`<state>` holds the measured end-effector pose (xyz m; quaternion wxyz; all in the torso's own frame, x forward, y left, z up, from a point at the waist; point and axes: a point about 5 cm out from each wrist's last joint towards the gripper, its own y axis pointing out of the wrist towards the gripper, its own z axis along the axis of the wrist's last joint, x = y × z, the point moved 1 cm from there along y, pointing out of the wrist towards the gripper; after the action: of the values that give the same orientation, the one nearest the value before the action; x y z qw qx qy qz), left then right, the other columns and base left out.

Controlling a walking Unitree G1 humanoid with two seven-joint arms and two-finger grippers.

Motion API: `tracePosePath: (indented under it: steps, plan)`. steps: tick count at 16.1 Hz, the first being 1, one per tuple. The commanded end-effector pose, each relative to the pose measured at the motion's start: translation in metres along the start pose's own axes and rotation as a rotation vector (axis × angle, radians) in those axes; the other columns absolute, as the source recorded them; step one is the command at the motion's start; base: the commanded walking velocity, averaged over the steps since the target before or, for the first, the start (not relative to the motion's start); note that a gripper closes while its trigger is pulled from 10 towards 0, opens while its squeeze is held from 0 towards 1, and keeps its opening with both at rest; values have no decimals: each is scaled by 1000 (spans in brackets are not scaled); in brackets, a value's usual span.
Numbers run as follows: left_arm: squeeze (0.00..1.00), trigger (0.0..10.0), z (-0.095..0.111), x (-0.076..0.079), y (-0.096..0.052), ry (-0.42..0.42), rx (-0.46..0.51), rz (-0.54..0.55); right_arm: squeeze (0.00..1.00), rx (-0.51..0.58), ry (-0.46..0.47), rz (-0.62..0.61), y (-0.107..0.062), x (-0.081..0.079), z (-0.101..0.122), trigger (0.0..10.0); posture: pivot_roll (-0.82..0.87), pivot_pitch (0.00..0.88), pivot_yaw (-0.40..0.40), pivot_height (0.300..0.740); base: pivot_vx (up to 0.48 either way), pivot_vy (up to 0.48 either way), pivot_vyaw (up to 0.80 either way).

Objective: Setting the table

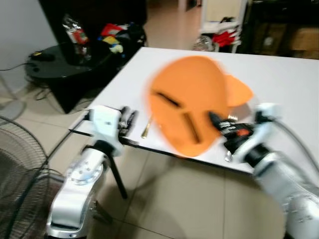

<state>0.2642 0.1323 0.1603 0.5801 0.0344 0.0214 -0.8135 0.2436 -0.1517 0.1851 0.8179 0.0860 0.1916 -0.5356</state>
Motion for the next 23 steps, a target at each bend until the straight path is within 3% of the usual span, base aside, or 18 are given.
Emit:
tracePosePath:
  steps: [1,3,5,6,8,11,12,17,23]
  plan:
    - [0,10000,2,-11,-1,25,4,33,0,4,20,77,7,-14,4,10000,-74,0,74,740,311,0,0]
    - [0,10000,2,-12,-1,29,1,29,0,-60,55,61,10,-10,-2,10000,-71,0,77,740,300,0,0]
    - [0,10000,3,-15,0,65,-5,0,0,-77,265,19,17,1,-6,10000,-61,0,73,740,0,0,0]
    - [0,10000,4,-16,0,67,-5,-4,0,-79,282,16,18,2,-6,10000,-61,0,73,740,0,0,0]
    - [0,10000,13,-17,-6,29,12,-99,0,-144,459,-1,28,12,-15,10000,-50,0,67,740,0,0,0]
    - [0,10000,16,-14,-18,33,-35,-231,0,-220,572,-27,34,19,-25,10000,-43,0,66,740,0,0,0]
    - [0,10000,14,-11,-26,52,-87,-321,0,-263,648,-33,37,21,-32,10000,-38,0,62,740,0,0,0]
    - [0,10000,12,-4,-32,47,-125,-383,0,-263,778,-156,41,36,-36,10000,-37,0,60,740,0,0,0]
    - [0,10000,15,4,-33,39,-126,-432,0,-185,842,-279,26,52,-33,10000,-44,0,74,740,0,0,0]
